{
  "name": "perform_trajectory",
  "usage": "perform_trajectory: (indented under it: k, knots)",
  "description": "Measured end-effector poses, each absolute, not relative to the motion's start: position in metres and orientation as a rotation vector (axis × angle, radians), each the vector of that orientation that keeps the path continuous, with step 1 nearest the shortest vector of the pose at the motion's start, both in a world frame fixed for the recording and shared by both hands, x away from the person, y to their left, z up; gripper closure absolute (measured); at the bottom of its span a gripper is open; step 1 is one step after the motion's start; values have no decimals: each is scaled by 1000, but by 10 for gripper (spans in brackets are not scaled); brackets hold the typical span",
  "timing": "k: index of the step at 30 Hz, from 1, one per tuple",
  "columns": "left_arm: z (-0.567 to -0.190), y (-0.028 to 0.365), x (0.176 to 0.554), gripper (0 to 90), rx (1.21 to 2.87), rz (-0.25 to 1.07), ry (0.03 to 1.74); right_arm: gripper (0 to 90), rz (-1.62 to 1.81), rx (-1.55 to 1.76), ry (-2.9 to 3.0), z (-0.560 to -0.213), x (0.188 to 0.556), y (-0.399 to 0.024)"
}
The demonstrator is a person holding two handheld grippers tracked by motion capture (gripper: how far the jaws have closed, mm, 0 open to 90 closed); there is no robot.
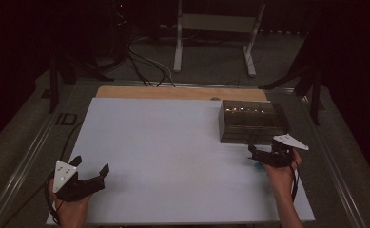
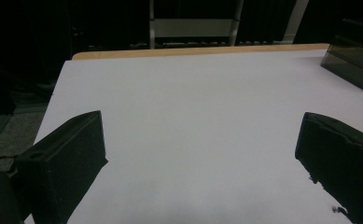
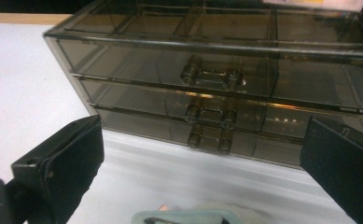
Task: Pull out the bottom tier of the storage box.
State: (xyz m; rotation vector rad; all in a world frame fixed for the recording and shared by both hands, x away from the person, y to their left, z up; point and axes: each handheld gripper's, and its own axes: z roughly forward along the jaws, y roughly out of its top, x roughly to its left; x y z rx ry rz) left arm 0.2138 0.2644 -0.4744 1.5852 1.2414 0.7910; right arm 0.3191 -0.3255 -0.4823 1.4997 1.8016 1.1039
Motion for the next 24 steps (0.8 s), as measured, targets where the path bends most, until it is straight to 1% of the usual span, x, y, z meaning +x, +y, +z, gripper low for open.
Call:
perform_trajectory:
  k: [15,24]
  knots:
    - [-474,265,214,33,1580,792,1241,0,1072,1579,1813,-494,341,-329]
    - [-474,265,214,33,1579,793,1241,0,1056,1611,1830,-500,349,-326]
